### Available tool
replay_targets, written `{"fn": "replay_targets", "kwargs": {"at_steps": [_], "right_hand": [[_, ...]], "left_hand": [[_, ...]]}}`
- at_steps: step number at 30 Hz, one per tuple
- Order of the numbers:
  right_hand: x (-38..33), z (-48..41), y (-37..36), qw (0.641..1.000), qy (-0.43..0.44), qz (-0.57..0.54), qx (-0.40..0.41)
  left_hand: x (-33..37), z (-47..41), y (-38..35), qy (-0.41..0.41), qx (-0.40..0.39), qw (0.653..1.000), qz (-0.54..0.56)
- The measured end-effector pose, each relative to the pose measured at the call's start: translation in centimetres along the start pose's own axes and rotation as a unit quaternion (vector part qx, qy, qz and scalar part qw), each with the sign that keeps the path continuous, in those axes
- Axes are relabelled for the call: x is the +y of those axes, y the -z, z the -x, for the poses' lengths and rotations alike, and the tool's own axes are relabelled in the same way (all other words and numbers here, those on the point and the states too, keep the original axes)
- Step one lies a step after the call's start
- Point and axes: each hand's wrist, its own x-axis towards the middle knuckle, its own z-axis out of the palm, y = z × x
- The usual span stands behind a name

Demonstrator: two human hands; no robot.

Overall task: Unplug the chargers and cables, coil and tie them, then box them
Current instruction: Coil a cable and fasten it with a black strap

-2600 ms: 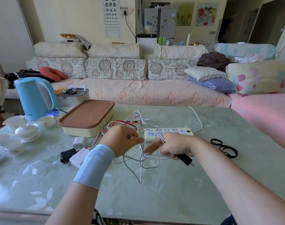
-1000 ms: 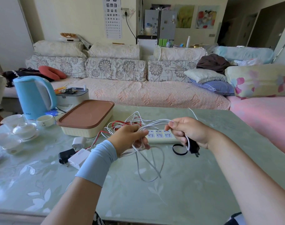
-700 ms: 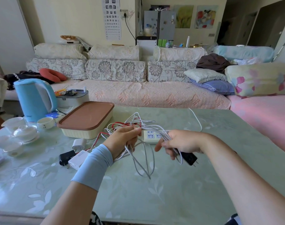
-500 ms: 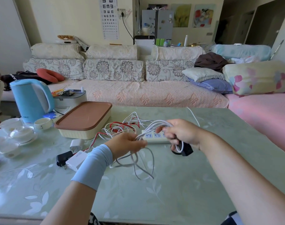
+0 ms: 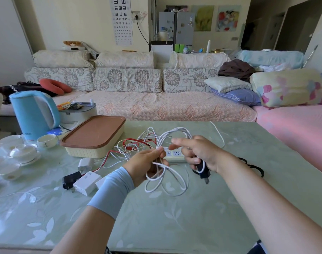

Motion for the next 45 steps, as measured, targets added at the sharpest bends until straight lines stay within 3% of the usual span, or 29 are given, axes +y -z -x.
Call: {"fn": "replay_targets", "kwargs": {"at_steps": [5, 9, 11, 13, 16, 18, 20, 23, 26, 31, 35, 38, 41, 43, 45], "right_hand": [[-0.4, 0.0, -1.2, 0.992, 0.085, 0.090, -0.008], [0.1, 0.2, -1.2, 0.995, 0.043, 0.064, -0.066], [0.1, 0.5, -1.0, 0.993, 0.024, 0.070, -0.088], [0.1, 0.6, -0.5, 0.994, 0.021, 0.070, -0.077], [0.1, 0.0, 0.7, 0.998, 0.018, 0.058, -0.002], [0.2, -0.4, 1.6, 0.995, 0.001, 0.083, 0.049], [0.5, -0.6, 2.1, 0.978, -0.044, 0.196, 0.061], [1.0, -0.5, 1.8, 0.901, -0.122, 0.416, 0.010], [0.9, -0.1, 1.3, 0.864, -0.145, 0.481, -0.019], [0.8, 0.3, 1.7, 0.926, -0.094, 0.365, 0.001], [0.0, 0.8, 0.3, 0.965, 0.006, 0.261, -0.021], [0.4, 0.7, -2.3, 0.953, 0.078, 0.284, -0.079], [1.2, 0.1, -4.2, 0.931, 0.032, 0.354, -0.083], [1.4, 0.0, -4.9, 0.922, 0.002, 0.370, -0.118], [0.8, 0.3, -5.1, 0.913, -0.022, 0.381, -0.145]], "left_hand": [[-0.3, -0.8, -0.2, 0.000, -0.080, 0.986, 0.147], [0.3, -1.1, -0.3, -0.051, -0.155, 0.955, 0.249], [0.6, -0.9, -0.1, -0.063, -0.115, 0.962, 0.238], [0.7, -0.7, 0.4, -0.098, -0.062, 0.982, 0.152], [0.5, -0.6, 1.6, -0.155, 0.065, 0.985, -0.048], [0.5, -0.7, 2.9, -0.168, 0.124, 0.975, -0.071], [0.4, -0.9, 3.5, -0.148, 0.114, 0.982, -0.016], [0.1, -1.2, 2.1, -0.084, 0.075, 0.986, 0.122], [0.1, -1.4, 1.1, -0.016, 0.071, 0.970, 0.230], [0.5, -1.2, 0.7, 0.017, 0.068, 0.980, 0.186], [0.7, -1.2, -0.4, 0.005, 0.052, 0.953, 0.299], [0.2, -1.5, -1.0, -0.041, 0.105, 0.906, 0.408], [0.0, -1.6, -0.5, -0.074, 0.164, 0.864, 0.471], [0.1, -1.5, 0.2, -0.072, 0.174, 0.855, 0.483], [0.4, -1.4, 0.9, -0.052, 0.174, 0.870, 0.458]]}}
